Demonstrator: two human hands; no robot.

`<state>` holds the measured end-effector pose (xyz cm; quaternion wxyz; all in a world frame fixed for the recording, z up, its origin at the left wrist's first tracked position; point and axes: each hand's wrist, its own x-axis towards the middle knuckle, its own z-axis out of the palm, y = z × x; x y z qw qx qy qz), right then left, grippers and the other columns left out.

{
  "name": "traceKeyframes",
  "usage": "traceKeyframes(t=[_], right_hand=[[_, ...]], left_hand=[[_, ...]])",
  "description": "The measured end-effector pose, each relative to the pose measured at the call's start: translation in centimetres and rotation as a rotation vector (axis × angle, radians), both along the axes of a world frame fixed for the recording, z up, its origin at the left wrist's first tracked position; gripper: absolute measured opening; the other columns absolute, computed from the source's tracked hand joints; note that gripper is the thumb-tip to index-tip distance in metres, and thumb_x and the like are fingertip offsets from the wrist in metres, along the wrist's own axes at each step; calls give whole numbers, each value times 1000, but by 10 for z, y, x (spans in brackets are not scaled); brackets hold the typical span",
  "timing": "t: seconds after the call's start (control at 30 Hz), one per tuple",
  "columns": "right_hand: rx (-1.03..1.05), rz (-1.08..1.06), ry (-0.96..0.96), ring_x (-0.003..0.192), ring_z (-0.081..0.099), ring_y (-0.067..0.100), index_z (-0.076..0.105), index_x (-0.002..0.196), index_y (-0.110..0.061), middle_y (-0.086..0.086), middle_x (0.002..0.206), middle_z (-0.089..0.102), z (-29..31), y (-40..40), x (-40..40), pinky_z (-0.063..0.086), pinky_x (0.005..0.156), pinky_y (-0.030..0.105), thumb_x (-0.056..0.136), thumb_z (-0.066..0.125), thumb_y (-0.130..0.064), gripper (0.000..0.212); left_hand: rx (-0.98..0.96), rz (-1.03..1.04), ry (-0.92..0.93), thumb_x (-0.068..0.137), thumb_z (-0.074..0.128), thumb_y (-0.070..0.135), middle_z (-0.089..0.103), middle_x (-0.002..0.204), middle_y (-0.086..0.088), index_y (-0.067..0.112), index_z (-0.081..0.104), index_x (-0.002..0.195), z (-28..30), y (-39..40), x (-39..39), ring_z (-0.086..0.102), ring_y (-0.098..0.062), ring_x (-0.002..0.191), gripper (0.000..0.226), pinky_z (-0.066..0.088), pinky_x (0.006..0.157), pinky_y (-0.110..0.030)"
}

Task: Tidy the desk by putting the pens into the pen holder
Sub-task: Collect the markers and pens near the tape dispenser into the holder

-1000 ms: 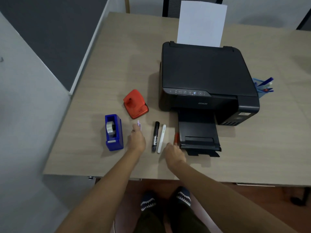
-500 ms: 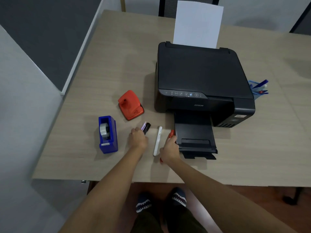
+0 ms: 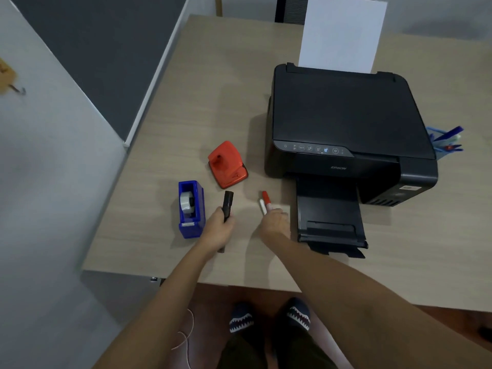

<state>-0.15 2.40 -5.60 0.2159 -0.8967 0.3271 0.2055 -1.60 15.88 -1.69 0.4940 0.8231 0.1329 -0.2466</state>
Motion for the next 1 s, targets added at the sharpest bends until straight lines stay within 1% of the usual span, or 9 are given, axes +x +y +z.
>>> traceKeyframes(t=[0.1,0.3,0.4,0.47,0.57,0.67,0.83,0.93,1.0], right_hand=[[-42,127,56,118,53,34,40,130,5,21,129,50,3,-2,-7,46,94,36,99,37,-15,37],[353,258,-54,84,55,28,40,136,-7,21,116,60,46,-25,-8,46,69,34,95,46,-20,43],[459,387,-198,70,51,22,48,103,-7,12,91,59,90,-62,-17,41,61,33,96,44,-21,16],[576,373,-294,59,49,13,46,88,-11,1,74,51,122,-98,-24,41,54,28,97,45,-27,18],[671,295,-398,43,47,3,49,88,-13,-4,61,48,162,-177,-32,39,43,20,97,45,-35,24],[661,153,-452,43,41,8,46,90,-15,2,63,43,185,-266,-37,34,37,20,99,36,-40,28],[597,-37,-374,55,39,15,47,90,-21,9,81,48,187,-422,-27,33,45,23,98,35,-43,26],[507,-29,-317,60,43,18,51,91,-11,8,85,53,180,-499,-12,37,48,25,95,41,-45,36],[478,30,-292,59,42,18,52,83,-10,8,81,50,174,-535,4,38,51,28,96,45,-32,26]], left_hand=[[-216,124,8,94,46,9,47,69,-3,22,47,87,16,10,2,46,-16,60,15,40,57,-28],[-355,203,-97,94,51,6,47,68,0,23,54,81,65,8,21,43,-13,62,22,35,60,-26],[-426,194,-152,95,54,13,49,70,-1,20,57,78,102,-21,35,45,-13,67,19,36,67,-28],[-527,188,-167,96,54,14,53,74,-3,17,58,82,127,-51,44,50,-13,69,15,39,68,-25],[-717,128,-166,96,49,3,54,81,-3,12,57,83,162,-119,59,55,-13,78,18,49,87,-28],[-783,27,-148,97,47,1,56,86,-1,11,57,85,186,-196,72,58,-13,85,18,45,103,-36],[-784,-5,-118,97,49,2,57,110,-14,13,57,84,197,-344,90,56,-24,108,19,40,104,-38],[-789,11,-108,95,51,-1,60,101,-12,12,57,84,186,-423,105,58,-24,106,18,39,108,-44],[-742,40,-160,92,56,-3,62,93,-8,13,59,81,175,-462,122,59,-23,103,19,41,106,-46]])
